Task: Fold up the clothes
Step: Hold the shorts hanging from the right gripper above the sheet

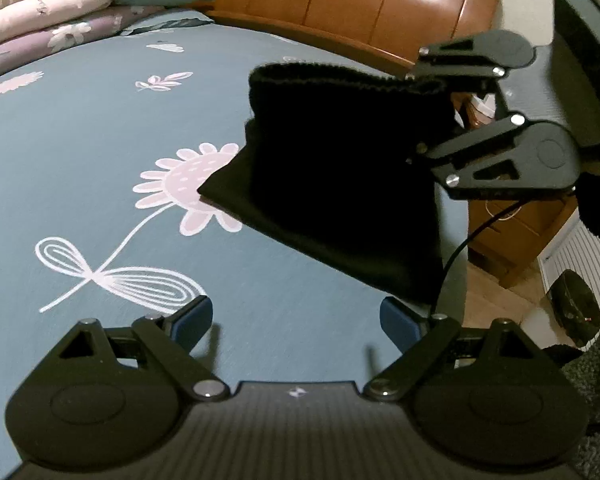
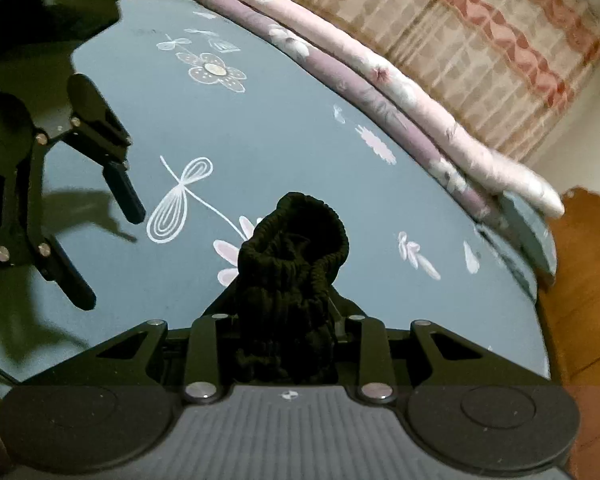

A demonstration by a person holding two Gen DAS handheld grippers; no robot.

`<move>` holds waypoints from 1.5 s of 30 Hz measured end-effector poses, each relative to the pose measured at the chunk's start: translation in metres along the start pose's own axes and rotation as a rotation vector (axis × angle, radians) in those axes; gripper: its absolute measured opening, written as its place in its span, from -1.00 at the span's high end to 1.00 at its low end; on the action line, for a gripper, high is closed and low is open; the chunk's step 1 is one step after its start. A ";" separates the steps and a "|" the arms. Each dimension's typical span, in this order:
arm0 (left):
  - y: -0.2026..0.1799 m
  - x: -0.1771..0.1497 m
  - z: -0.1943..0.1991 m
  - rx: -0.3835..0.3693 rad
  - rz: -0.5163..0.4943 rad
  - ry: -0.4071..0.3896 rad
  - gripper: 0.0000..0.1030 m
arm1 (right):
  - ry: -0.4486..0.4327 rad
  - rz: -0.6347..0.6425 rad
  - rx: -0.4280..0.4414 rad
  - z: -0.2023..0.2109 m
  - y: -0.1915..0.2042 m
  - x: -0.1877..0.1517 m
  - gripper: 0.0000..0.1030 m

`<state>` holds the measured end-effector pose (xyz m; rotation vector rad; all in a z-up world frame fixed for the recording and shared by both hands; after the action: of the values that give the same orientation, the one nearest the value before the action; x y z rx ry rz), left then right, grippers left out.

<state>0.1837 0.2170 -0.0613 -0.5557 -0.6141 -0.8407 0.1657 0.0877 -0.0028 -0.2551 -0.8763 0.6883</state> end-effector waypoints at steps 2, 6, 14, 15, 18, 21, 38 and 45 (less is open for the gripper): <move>0.002 -0.001 0.001 0.000 0.006 -0.004 -0.76 | -0.009 -0.045 -0.001 0.006 -0.012 0.001 0.31; 0.004 -0.002 0.002 0.003 0.011 -0.012 -0.76 | -0.030 -0.116 -0.046 0.028 -0.051 0.004 0.31; 0.008 -0.001 0.003 -0.006 0.017 -0.035 -0.76 | -0.070 -0.154 -0.223 0.062 -0.119 0.019 0.31; 0.009 -0.001 0.003 -0.005 0.018 -0.036 -0.76 | -0.072 -0.149 -0.233 0.063 -0.121 0.020 0.31; 0.012 -0.001 0.003 -0.005 0.021 -0.037 -0.76 | -0.079 -0.143 -0.227 0.062 -0.121 0.022 0.31; 0.013 -0.001 0.003 -0.007 0.024 -0.038 -0.76 | -0.074 -0.137 -0.203 0.057 -0.113 0.023 0.31; 0.017 -0.009 0.003 -0.014 0.042 -0.037 -0.76 | 0.126 0.221 -0.023 -0.024 0.029 -0.009 0.30; 0.019 -0.012 0.001 -0.012 0.048 -0.031 -0.76 | 0.121 0.111 -0.007 -0.018 0.005 -0.005 0.30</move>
<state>0.1925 0.2342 -0.0733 -0.5931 -0.6225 -0.7916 0.1758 0.0896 -0.0194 -0.3499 -0.7532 0.7646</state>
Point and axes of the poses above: each gripper's, at about its wrist camera, not at the fingertips, and z roughly against the way its jaws point, y to its left, x to its top, the point moved 3 cm from there along -z, roughly the way its jaws point, and after that the axes turned 1 degree about x, right-handed, at the moved point
